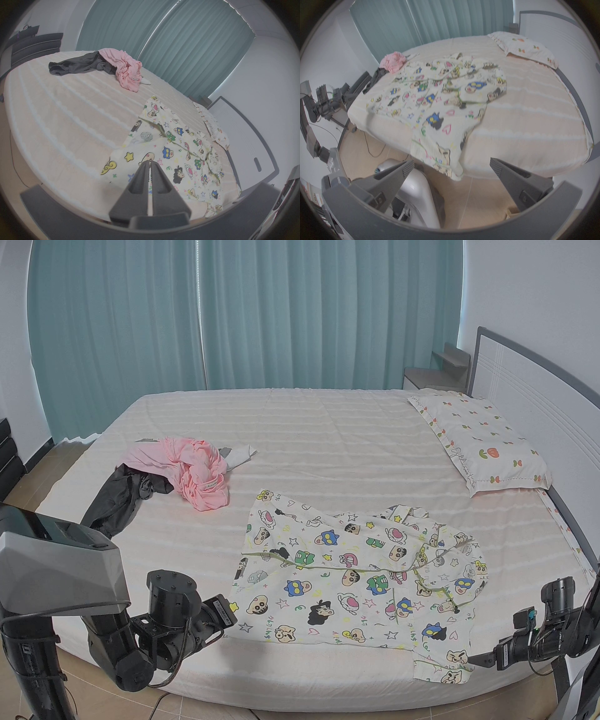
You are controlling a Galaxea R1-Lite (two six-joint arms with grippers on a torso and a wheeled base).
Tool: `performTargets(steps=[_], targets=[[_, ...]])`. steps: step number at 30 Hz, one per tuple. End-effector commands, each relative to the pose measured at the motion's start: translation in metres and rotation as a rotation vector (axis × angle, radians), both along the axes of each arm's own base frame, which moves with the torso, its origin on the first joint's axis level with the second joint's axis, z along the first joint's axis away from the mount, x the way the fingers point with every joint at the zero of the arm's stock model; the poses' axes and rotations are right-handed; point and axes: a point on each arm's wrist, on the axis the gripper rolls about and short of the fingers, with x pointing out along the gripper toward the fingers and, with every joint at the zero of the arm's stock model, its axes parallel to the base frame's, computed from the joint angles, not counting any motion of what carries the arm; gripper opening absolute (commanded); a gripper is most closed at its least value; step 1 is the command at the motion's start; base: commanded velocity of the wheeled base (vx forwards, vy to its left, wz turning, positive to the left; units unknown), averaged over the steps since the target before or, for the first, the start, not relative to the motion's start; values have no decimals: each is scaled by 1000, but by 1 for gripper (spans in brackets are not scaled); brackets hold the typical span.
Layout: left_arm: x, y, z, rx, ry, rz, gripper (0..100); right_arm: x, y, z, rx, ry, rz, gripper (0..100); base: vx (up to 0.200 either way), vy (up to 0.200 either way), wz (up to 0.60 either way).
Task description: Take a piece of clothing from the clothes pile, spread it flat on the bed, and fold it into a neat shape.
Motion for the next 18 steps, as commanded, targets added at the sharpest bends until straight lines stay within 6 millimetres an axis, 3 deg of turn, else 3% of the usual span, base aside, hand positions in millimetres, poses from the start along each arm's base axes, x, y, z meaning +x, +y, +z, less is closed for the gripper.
performTargets(steps=[1, 7, 16, 18], targets=[[1, 0, 9, -21, -28, -1, 0, -5, 1, 15, 27, -73, -20, 100, 200, 0, 0], [2, -1, 7, -17, -26, -2, 0, 4, 0, 19, 87, -117, -78, 100, 200, 0, 0], [8, -4, 11, -86, -38, 31, 0, 5, 2, 19, 112, -118, -67, 100, 0, 0, 0], [8, -4, 11, -86, -38, 31, 0, 5, 2, 19, 113, -118, -66, 100, 0, -200, 0]])
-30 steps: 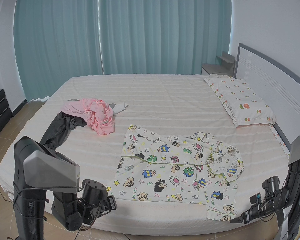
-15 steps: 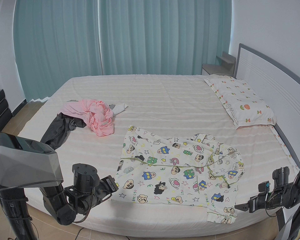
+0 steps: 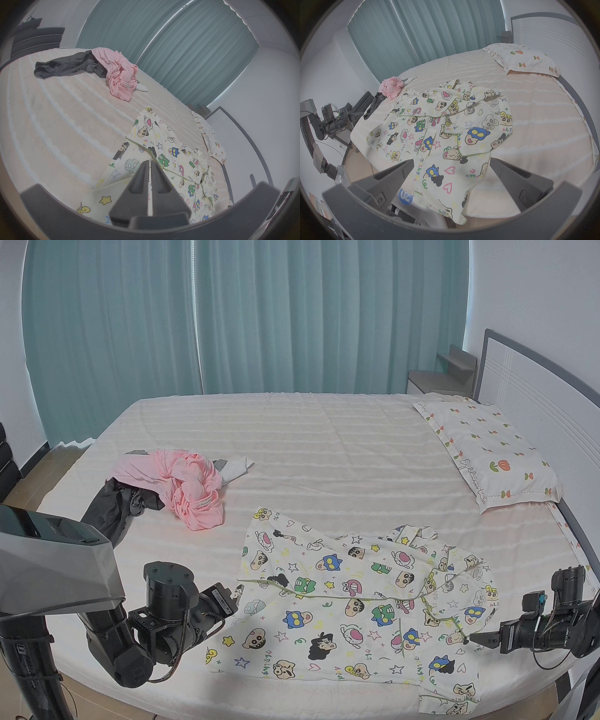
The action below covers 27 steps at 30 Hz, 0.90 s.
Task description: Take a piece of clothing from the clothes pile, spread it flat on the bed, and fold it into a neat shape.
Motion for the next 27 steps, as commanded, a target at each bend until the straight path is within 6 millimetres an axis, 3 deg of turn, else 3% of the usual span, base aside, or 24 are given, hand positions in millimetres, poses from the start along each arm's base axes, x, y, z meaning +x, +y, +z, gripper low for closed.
performTargets(steps=[1, 10, 22, 27], targets=[[1, -1, 1, -5, -6, 1, 0, 0, 1, 0, 2, 3, 6, 100, 0, -200, 0], [1, -1, 1, -4, -6, 1, 0, -1, 1, -1, 2, 9, 6, 100, 0, -200, 0], [4, 2, 3, -11, -14, 23, 0, 3, 8, 2, 44, -8, 18, 100, 0, 0, 0], [4, 3, 2, -35, -6, 38, 0, 17, 28, 13, 189, -83, -10, 100, 120, 0, 0]])
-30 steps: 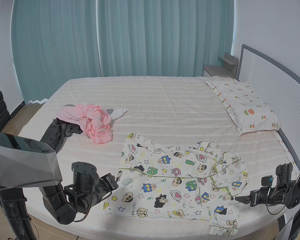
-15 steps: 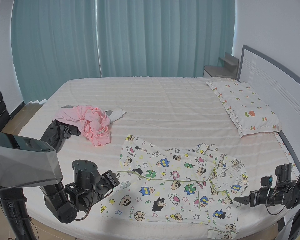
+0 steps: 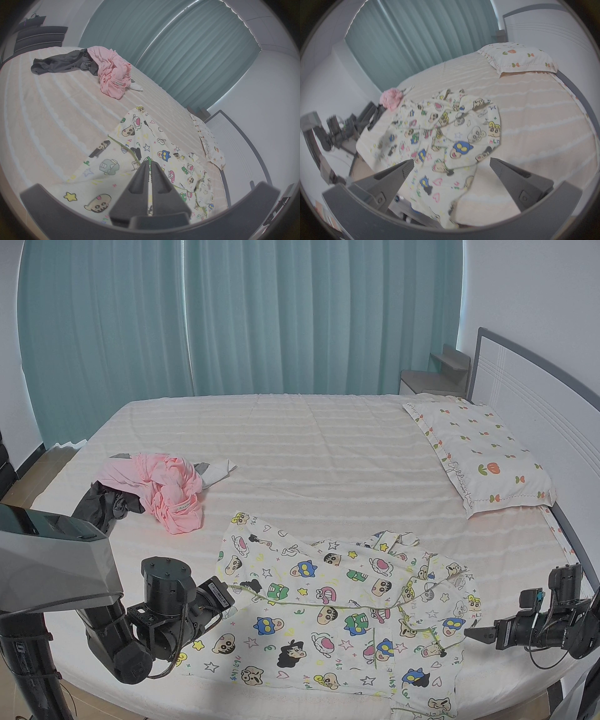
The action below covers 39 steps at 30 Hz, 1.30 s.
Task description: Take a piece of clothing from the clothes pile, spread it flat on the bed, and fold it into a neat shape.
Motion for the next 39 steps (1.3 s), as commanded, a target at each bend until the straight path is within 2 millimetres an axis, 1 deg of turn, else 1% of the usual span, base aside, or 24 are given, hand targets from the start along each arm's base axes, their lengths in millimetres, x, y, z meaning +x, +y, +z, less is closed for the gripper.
performTargets(steps=[1, 3, 4, 5, 8, 9, 13, 14, 15, 16, 20, 23, 24, 25, 26, 27, 30, 34, 39], targets=[[0, 1, 0, -14, 4, 10, 0, 18, 24, 10, 125, -83, 13, 100, 0, 0, 0], [0, 1, 0, -13, 4, 12, 0, 36, 35, 16, 239, -119, -23, 100, 0, 0, 0], [0, 1, 0, -13, 4, 12, 0, 38, 37, 17, 255, -125, -29, 100, 0, 0, 0], [0, 2, -1, -9, 7, 16, 0, 53, 46, 21, 332, -147, -49, 100, 0, 0, 0], [-1, 2, 0, -5, 1, 28, 0, 85, 57, 21, 418, -173, -97, 100, 0, 0, 0], [-1, 2, 0, -7, -5, 31, 0, 95, 61, 17, 434, -173, -102, 100, 0, 0, 0], [-1, 2, 1, -22, -40, 34, 0, 131, 76, -10, 423, -165, -120, 100, 0, 0, 0], [-1, 2, 2, -22, -43, 34, 0, 133, 77, -11, 423, -166, -119, 100, 0, 0, 0], [-1, 2, 0, -21, -51, 32, 0, 147, 87, -23, 407, -160, -126, 100, 0, 0, 0], [-1, 2, -1, -23, -53, 32, 0, 155, 91, -28, 401, -147, -130, 100, 0, 0, 0], [-2, 3, -4, -19, -44, 32, 0, 187, 101, -42, 377, -111, -155, 100, 0, 0, 0], [-2, 3, -5, -19, -41, 33, 0, 209, 107, -44, 368, -105, -169, 100, 0, 0, 0], [-2, 3, -5, -19, -41, 33, 0, 209, 107, -44, 368, -105, -169, 100, 0, 0, 0], [-2, 3, -5, -18, -39, 35, 0, 215, 113, -45, 363, -89, -161, 100, 0, 0, 0], [-2, 3, -6, -17, -37, 35, 0, 217, 115, -45, 362, -86, -158, 100, 0, 0, 0], [-2, 4, -7, -14, -31, 35, 0, 219, 123, -49, 353, -66, -149, 100, 0, 0, 0], [-2, 4, -9, -12, -27, 38, 0, 224, 131, -56, 330, -68, -159, 100, 0, 0, 0], [-2, 5, -8, -12, -29, 41, 0, 226, 132, -61, 320, -67, -170, 100, 0, 0, 0], [-1, 5, -8, -12, -29, 42, 0, 226, 130, -74, 305, -38, -181, 100, 0, 0, 0]])
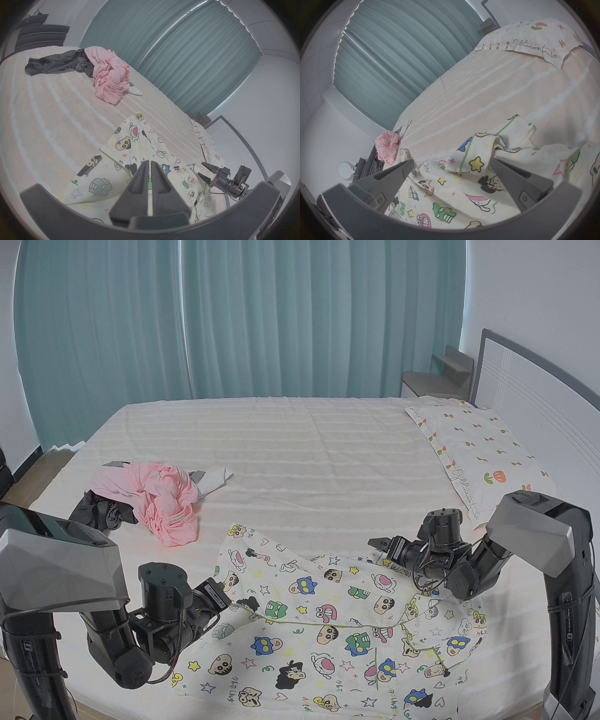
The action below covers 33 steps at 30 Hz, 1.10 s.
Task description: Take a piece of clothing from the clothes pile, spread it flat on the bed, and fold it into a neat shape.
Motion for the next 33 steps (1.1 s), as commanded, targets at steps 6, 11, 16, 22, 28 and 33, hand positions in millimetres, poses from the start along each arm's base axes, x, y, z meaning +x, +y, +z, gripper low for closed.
performTargets(steps=[6, 11, 16, 22, 28, 33], targets=[[1, 2, -4, 7, 12, 10, 0, 12, 4, -19, -3, 6, 1, 100, 0, 0, 0], [3, 4, -6, 12, 17, 25, 0, 19, 6, -19, -23, 66, -2, 100, 0, 0, 0], [3, 5, -7, 13, 20, 26, 0, 24, 8, -22, -26, 56, -4, 100, 0, 0, 0], [5, 7, -7, 12, 18, 36, 0, 29, 9, -26, -25, 51, -9, 0, 0, 0, 0], [6, 8, -7, 14, 18, 41, 0, 33, 5, -21, -53, 21, -74, 0, 0, 0, 0], [5, 8, -7, 14, 18, 41, 0, 36, 5, -9, -30, -50, -84, 0, 0, 0, 0]])
